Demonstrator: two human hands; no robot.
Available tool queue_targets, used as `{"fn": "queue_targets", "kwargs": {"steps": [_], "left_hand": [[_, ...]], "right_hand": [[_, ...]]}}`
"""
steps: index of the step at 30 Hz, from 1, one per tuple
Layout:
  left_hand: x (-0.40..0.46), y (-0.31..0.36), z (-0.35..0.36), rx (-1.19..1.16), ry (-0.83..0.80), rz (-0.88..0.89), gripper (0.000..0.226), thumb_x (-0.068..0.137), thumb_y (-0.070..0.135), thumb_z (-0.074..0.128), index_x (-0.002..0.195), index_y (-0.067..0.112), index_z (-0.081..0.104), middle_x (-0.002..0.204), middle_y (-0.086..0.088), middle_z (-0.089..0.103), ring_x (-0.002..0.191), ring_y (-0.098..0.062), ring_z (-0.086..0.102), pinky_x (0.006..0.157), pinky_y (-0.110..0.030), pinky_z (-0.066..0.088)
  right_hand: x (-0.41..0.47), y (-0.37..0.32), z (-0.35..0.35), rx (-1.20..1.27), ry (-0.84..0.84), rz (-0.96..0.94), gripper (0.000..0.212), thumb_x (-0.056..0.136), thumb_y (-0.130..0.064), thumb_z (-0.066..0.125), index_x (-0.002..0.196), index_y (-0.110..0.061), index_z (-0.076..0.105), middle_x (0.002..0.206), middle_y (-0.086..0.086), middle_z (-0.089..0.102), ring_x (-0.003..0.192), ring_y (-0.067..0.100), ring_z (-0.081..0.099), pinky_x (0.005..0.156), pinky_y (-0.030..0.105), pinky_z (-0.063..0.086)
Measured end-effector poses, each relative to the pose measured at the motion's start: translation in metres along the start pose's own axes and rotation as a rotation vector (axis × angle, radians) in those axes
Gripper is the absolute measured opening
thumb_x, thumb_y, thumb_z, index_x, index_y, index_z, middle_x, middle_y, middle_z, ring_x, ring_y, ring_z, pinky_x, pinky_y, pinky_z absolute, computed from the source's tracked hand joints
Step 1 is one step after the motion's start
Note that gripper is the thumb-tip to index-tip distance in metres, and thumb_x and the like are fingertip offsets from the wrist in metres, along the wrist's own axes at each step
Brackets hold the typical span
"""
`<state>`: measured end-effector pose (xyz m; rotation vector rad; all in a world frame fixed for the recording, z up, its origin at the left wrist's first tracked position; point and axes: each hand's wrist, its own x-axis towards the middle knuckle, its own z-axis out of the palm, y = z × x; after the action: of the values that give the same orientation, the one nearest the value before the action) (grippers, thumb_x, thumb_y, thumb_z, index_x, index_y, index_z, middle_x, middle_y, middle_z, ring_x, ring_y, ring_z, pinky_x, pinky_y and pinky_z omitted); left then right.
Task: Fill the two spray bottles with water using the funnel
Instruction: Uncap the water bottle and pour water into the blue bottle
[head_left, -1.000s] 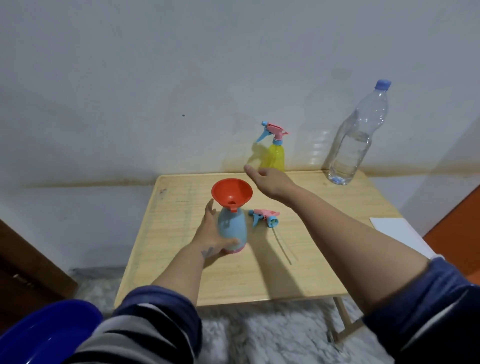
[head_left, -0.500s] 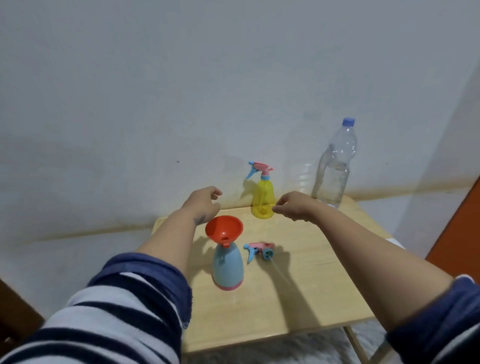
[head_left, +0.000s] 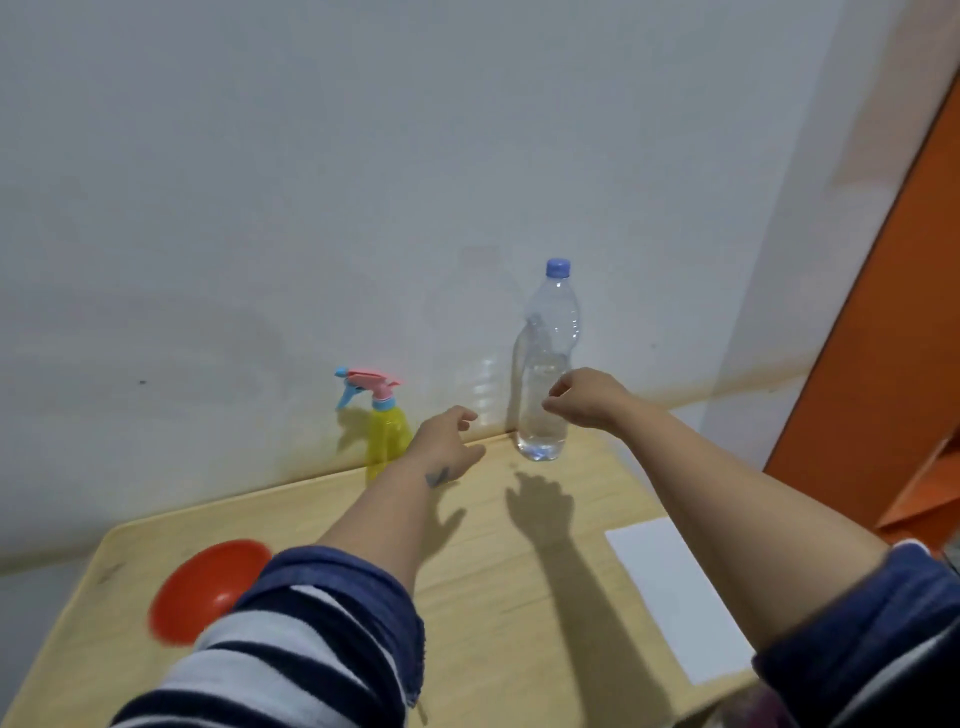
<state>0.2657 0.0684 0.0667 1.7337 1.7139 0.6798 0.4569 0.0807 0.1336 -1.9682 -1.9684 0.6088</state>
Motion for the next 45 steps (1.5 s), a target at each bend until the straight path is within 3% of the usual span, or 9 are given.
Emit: {"fn": "queue_targets", "kwargs": {"steps": [5,10,12,15,19,25,32,40,45], "left_hand": [[0.054,0.031,0.054,-0.129,0.009,-0.035,0.073,0.084,0.025,0.071,0.145,0.018,0.032,0.147,-0.003,0.039,0.13,-0.022,0.044,0.093,-0.026,0.039],[0.098,0.039,0.093,-0.232,0.09,-0.089,0.092,0.077,0.029,0.077,0.149,0.02,0.021,0.15,0.002,0.028,0.133,-0.017,0.038,0.09,-0.021,0.033],[0.113,0.039,0.104,-0.282,0.109,-0.111,0.096,0.073,0.03,0.079,0.149,0.021,0.021,0.149,0.004,0.027,0.133,-0.016,0.039,0.093,-0.024,0.038],[0.136,0.037,0.116,-0.347,0.158,-0.131,0.103,0.057,0.043,0.082,0.143,0.028,0.028,0.145,0.005,0.037,0.129,-0.016,0.046,0.102,-0.038,0.045],[0.149,0.035,0.125,-0.401,0.212,-0.141,0.102,0.046,0.052,0.08,0.136,0.032,0.035,0.131,0.011,0.054,0.117,-0.014,0.056,0.096,-0.037,0.05],[0.131,0.039,0.118,-0.396,0.285,-0.11,0.072,0.061,0.025,0.088,0.122,0.026,0.049,0.108,0.011,0.061,0.092,-0.008,0.06,0.066,-0.01,0.043],[0.074,0.032,0.101,-0.312,0.334,-0.093,0.065,0.055,0.035,0.088,0.106,0.026,0.051,0.098,0.009,0.065,0.088,-0.014,0.065,0.077,-0.037,0.056],[-0.031,0.018,0.09,-0.3,0.344,-0.048,0.067,0.055,0.039,0.089,0.109,0.027,0.051,0.101,0.01,0.064,0.092,-0.015,0.063,0.081,-0.035,0.054],[-0.088,0.009,0.092,-0.311,0.348,-0.038,0.079,0.057,0.035,0.09,0.125,0.025,0.05,0.107,0.01,0.06,0.099,-0.013,0.058,0.083,-0.027,0.047]], "right_hand": [[0.054,0.042,-0.018,0.119,0.053,0.049,0.053,0.089,-0.029,0.059,0.136,-0.007,0.047,0.134,0.009,0.055,0.121,0.024,0.054,0.092,0.03,0.043],[0.105,0.062,-0.004,0.447,0.014,0.03,0.083,0.082,-0.038,0.071,0.148,-0.017,0.026,0.142,0.009,0.044,0.124,0.025,0.051,0.089,0.03,0.043],[0.122,0.064,0.006,0.544,-0.016,0.007,0.085,0.079,-0.038,0.075,0.147,-0.02,0.027,0.144,0.005,0.042,0.127,0.023,0.048,0.087,0.029,0.043],[0.142,0.066,0.025,0.639,-0.037,-0.045,0.083,0.076,-0.037,0.078,0.144,-0.023,0.033,0.142,0.001,0.046,0.126,0.018,0.049,0.1,0.032,0.044],[0.151,0.068,0.042,0.708,0.026,-0.094,0.078,0.075,-0.039,0.078,0.141,-0.025,0.039,0.139,-0.003,0.048,0.125,0.012,0.048,0.098,0.024,0.041],[0.143,0.067,0.044,0.71,0.079,-0.112,0.073,0.069,-0.041,0.081,0.132,-0.027,0.049,0.127,-0.004,0.059,0.117,0.013,0.057,0.1,0.039,0.049],[0.086,0.048,0.045,0.762,0.065,-0.133,0.072,0.069,-0.036,0.083,0.132,-0.023,0.05,0.12,-0.006,0.06,0.108,0.011,0.061,0.098,0.033,0.05],[-0.021,0.032,0.059,0.782,0.076,-0.147,0.075,0.069,-0.036,0.084,0.134,-0.023,0.05,0.118,-0.004,0.061,0.106,0.01,0.061,0.093,0.025,0.048],[-0.076,0.03,0.071,0.769,0.077,-0.144,0.076,0.068,-0.037,0.084,0.134,-0.023,0.05,0.12,-0.002,0.06,0.108,0.012,0.06,0.092,0.025,0.048]]}}
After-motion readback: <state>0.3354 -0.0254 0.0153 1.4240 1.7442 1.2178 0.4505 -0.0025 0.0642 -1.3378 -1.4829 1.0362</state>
